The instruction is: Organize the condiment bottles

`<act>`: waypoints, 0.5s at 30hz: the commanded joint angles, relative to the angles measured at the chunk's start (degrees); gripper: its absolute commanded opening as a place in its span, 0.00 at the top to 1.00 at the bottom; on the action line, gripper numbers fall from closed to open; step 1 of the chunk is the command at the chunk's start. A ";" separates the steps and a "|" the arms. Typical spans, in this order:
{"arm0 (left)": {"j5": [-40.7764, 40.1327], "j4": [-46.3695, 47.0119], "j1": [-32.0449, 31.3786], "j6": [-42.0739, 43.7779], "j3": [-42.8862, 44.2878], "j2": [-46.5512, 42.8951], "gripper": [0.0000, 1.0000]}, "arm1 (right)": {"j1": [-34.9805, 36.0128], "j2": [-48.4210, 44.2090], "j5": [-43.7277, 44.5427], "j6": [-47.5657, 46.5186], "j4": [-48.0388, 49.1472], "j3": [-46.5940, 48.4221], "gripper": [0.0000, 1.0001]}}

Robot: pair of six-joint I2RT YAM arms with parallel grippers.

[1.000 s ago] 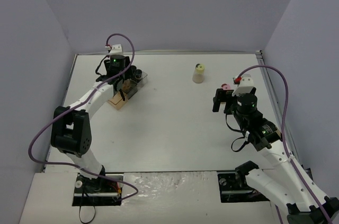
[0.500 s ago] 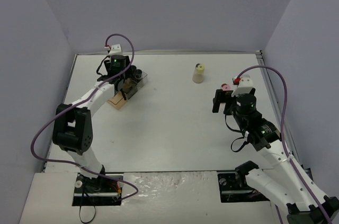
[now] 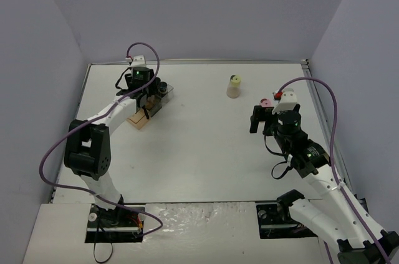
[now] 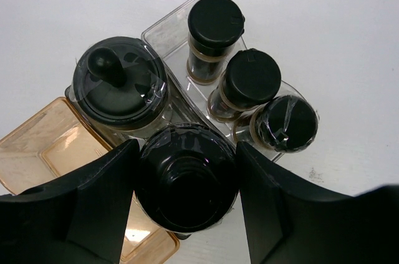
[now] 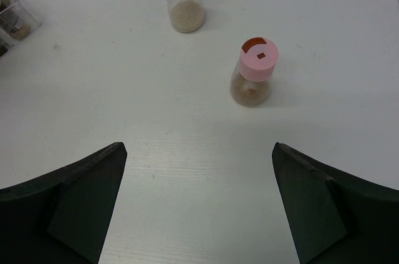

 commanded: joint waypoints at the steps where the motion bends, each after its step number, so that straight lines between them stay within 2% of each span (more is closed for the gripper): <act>1: 0.42 3.11 -0.15 -0.55 2.37 -0.74 0.35 | 0.03 1.23 1.24 0.83 3.79 0.21 0.00; 9: 0.49 -2.92 -0.18 -0.85 3.56 -3.58 0.09 | 0.12 4.11 3.56 2.54 4.20 0.77 0.00; 15: 2.16 -11.94 -0.64 -3.09 2.76 -13.00 0.03 | -1.87 12.77 8.00 3.83 5.28 3.50 0.00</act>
